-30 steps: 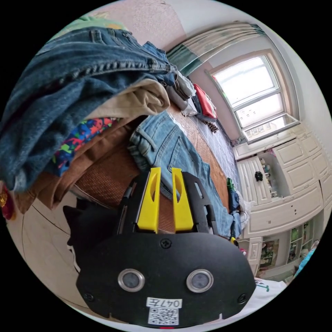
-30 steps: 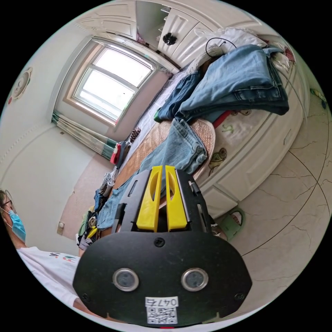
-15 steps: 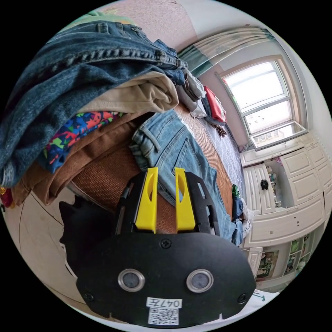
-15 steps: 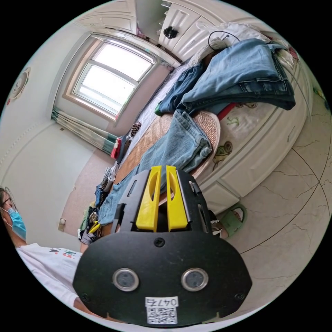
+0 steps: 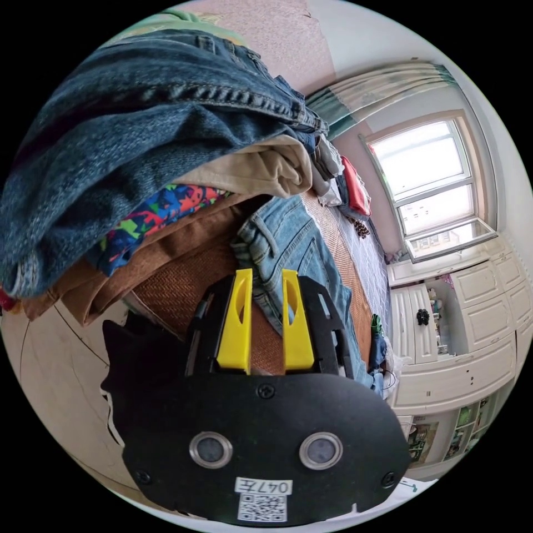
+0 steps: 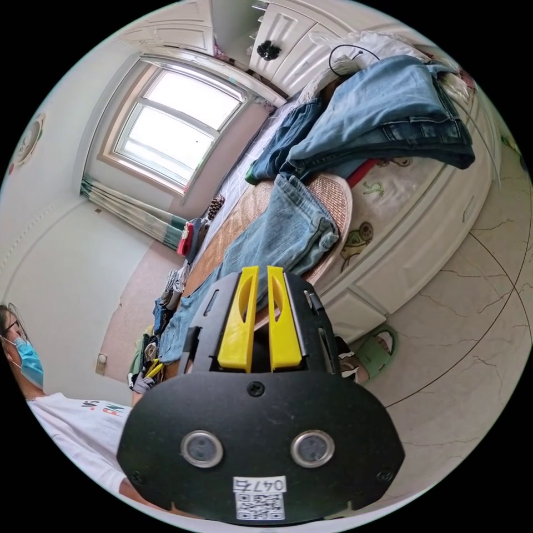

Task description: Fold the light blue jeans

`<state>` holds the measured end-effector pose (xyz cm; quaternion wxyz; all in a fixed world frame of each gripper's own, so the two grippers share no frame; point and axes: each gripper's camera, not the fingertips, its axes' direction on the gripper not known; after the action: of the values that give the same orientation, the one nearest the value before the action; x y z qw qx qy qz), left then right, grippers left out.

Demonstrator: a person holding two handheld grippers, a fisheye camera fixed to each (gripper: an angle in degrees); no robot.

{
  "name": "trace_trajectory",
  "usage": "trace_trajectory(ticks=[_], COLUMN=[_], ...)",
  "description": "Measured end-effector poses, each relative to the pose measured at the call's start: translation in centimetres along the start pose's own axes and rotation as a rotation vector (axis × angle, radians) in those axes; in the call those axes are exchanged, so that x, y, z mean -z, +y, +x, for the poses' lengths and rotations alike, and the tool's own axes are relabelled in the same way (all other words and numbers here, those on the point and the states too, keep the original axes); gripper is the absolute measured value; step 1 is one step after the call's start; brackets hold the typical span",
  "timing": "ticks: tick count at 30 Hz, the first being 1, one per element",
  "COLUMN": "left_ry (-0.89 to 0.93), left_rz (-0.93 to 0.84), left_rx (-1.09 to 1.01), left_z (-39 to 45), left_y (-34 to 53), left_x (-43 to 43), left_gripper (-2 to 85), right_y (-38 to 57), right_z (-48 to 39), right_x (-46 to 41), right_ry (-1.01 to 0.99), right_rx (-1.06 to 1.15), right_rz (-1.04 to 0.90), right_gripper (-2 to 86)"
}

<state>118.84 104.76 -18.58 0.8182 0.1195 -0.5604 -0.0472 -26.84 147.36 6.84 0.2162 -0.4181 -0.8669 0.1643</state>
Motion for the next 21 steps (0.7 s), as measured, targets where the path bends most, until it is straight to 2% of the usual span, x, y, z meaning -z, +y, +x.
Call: trace_trajectory(ticks=[4,7,11,17,21], left_ry=[0.086,0.079,0.100,0.367,0.448], left_rz=[-0.028,-0.036,-0.054,-0.015,0.016], left_rx=[-0.001,-0.011,-0.060,-0.106,-0.156], left_z=[-0.4,0.1,0.9,0.9,2.4], left_y=[-0.3,-0.9,-1.4,-1.8,-1.9], left_x=[-1.0,-1.8,-2.6,-0.9,-0.1], left_gripper=[8.1,7.8,3.1,-0.3,-0.6], right_y=[1.6,2.7,3.9,5.2,5.6], right_z=[-0.5,-0.6,-1.0,-0.7,0.0], right_x=[-0.9,-1.7,-2.0,-2.8,-5.1], right_ry=[-0.001,-0.007,-0.002,0.042,0.075], right_rx=[-0.002,-0.014,-0.025,-0.056,-0.091], right_rz=[-0.005,-0.014,-0.014,-0.051,-0.130], right_gripper=[0.1,0.8,1.4,1.9,2.8])
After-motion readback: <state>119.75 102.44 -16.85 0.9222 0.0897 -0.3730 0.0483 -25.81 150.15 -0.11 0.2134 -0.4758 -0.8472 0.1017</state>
